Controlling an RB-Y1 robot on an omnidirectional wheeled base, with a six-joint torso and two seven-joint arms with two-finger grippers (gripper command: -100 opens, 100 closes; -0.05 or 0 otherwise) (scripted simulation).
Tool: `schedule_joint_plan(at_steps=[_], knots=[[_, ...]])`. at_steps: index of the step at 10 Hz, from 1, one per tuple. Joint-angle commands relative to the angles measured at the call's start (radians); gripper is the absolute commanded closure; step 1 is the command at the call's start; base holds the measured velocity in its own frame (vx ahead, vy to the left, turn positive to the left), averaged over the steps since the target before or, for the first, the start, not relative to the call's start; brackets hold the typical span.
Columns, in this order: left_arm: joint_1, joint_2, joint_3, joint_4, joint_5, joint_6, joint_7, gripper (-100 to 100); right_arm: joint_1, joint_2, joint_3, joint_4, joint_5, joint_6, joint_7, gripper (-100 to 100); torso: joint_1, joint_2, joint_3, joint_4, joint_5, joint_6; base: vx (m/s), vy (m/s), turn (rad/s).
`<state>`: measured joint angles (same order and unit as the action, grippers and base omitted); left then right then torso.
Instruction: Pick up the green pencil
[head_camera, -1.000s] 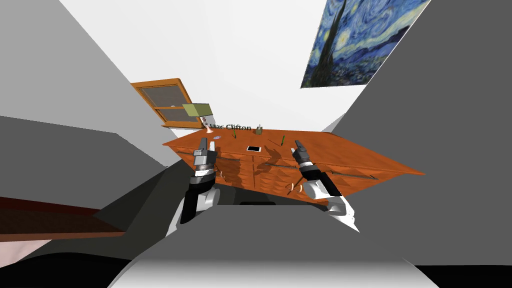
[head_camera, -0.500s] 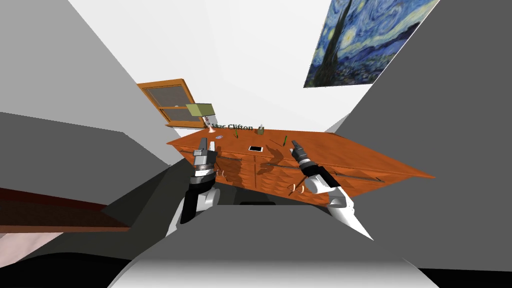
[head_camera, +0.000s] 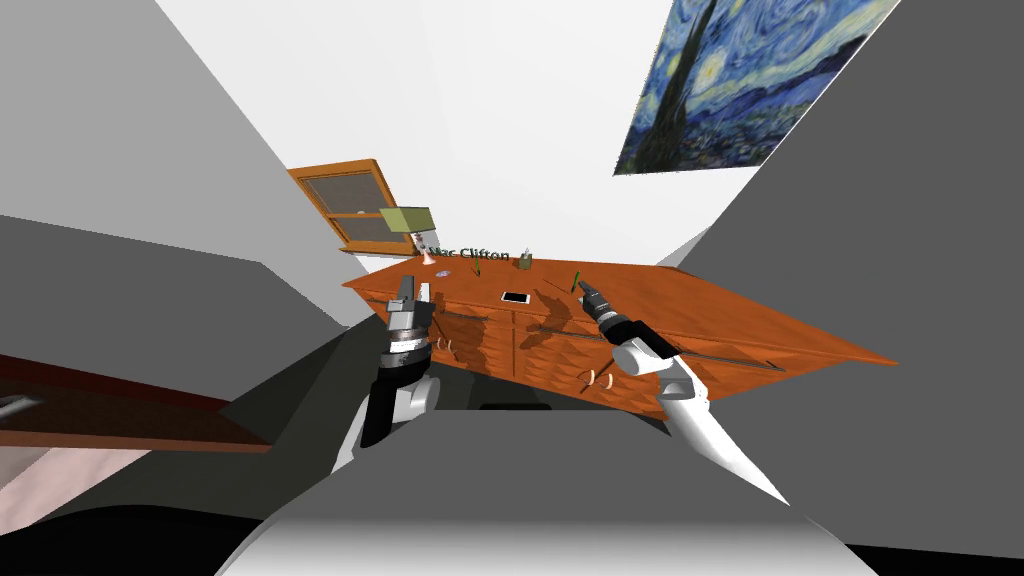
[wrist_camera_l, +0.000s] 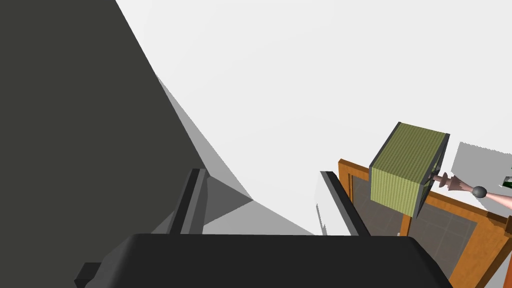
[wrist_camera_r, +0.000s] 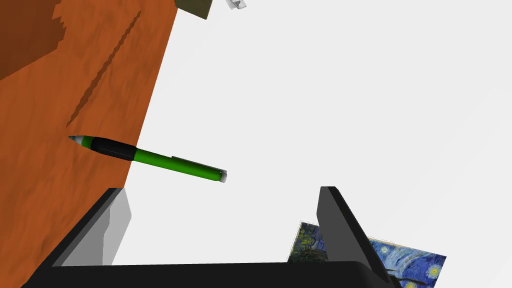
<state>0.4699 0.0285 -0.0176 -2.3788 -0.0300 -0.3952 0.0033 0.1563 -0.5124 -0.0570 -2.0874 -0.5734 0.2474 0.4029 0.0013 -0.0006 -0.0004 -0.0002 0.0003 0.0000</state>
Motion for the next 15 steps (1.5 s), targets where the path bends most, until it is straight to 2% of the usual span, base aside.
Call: schedule_joint_plan(at_steps=[1,2,3,4,5,6,8,9,10,11,12,13,14,15], knots=[[0.0,0.0,0.0,0.0,0.0,0.0,0.0,0,-0.014,-0.017,-0.002,0.01,-0.015,0.05,0.019,-100,0.0,0.0,0.0,0.0,0.0,0.0,0.004,0.018,0.03],[0.0,0.0,0.0,0.0,0.0,0.0,0.0,0,-0.044,-0.051,-0.006,0.03,-0.043,0.079,0.049,-100,0.0,0.0,0.0,0.0,0.0,0.0,0.002,0.027,0.046],[0.0,0.0,0.0,0.0,0.0,0.0,0.0,0,-0.044,-0.051,-0.006,0.03,-0.043,0.107,0.049,-100,0.0,0.0,0.0,0.0,0.0,0.0,0.003,0.023,0.032],[0.0,0.0,0.0,0.0,0.0,0.0,0.0,0,-0.074,-0.085,-0.009,0.05,-0.068,0.141,0.08,-100,0.0,0.0,0.0,0.0,0.0,0.0,0.007,0.028,0.067],[0.0,0.0,0.0,0.0,0.0,0.0,0.0,0,-0.074,-0.085,-0.009,0.05,-0.068,0.172,0.08,-100,0.0,0.0,0.0,0.0,0.0,0.0,0.006,0.02,0.027],[0.0,0.0,0.0,0.0,0.0,0.0,0.0,0,-0.104,-0.119,-0.012,0.069,-0.09,0.201,0.11,-100,0.0,0.0,0.0,0.0,0.0,0.0,0.009,0.024,0.061],[0.0,0.0,0.0,0.0,0.0,0.0,0.0,0,-0.104,-0.119,-0.012,0.069,-0.09,0.24,0.11,-100,0.0,0.0,0.0,0.0,0.0,0.0,0.005,0.013,0.011],[0.0,0.0,0.0,0.0,0.0,0.0,0.0,0,-0.133,-0.153,-0.013,0.089,-0.109,0.272,0.139,-100,-0.001,0.0,0.0,0.0,0.0,0.001,0.003,0.017,0.056],[0.0,0.0,0.0,0.0,0.0,0.0,0.0,0,-0.133,-0.153,-0.013,0.089,-0.109,0.301,0.139,-100,0.0,0.0,0.0,0.0,0.0,0.0,0.005,0.017,0.04],[0.0,0.0,0.0,0.0,0.0,0.0,0.0,0,-0.162,-0.187,-0.015,0.107,-0.125,0.332,0.168,-100,0.0,0.0,0.0,0.0,0.0,0.001,0.01,0.027,0.055],[0.0,0.0,0.0,0.0,0.0,0.0,0.0,0,-0.162,-0.187,-0.015,0.107,-0.125,0.362,0.168,-100,0.0,0.0,0.0,0.0,0.0,0.0,0.01,0.022,0.03],[0.0,0.0,0.0,0.0,0.0,0.0,0.0,0,-0.19,-0.221,-0.015,0.125,-0.139,0.394,0.195,-100,0.0,0.0,0.0,0.0,0.0,0.001,0.008,0.028,0.06],[0.0,0.0,0.0,0.0,0.0,0.0,0.0,0,-0.19,-0.221,-0.015,0.125,-0.139,0.421,0.195,-100,0.0,0.0,0.0,0.0,0.0,0.0,0.01,0.02,0.031],[0.0,0.0,0.0,0.0,0.0,0.0,0.0,0,-0.217,-0.254,-0.015,0.143,-0.149,0.448,0.222,-100,0.0,0.0,0.0,0.0,0.0,0.001,0.008,0.022,0.058]])
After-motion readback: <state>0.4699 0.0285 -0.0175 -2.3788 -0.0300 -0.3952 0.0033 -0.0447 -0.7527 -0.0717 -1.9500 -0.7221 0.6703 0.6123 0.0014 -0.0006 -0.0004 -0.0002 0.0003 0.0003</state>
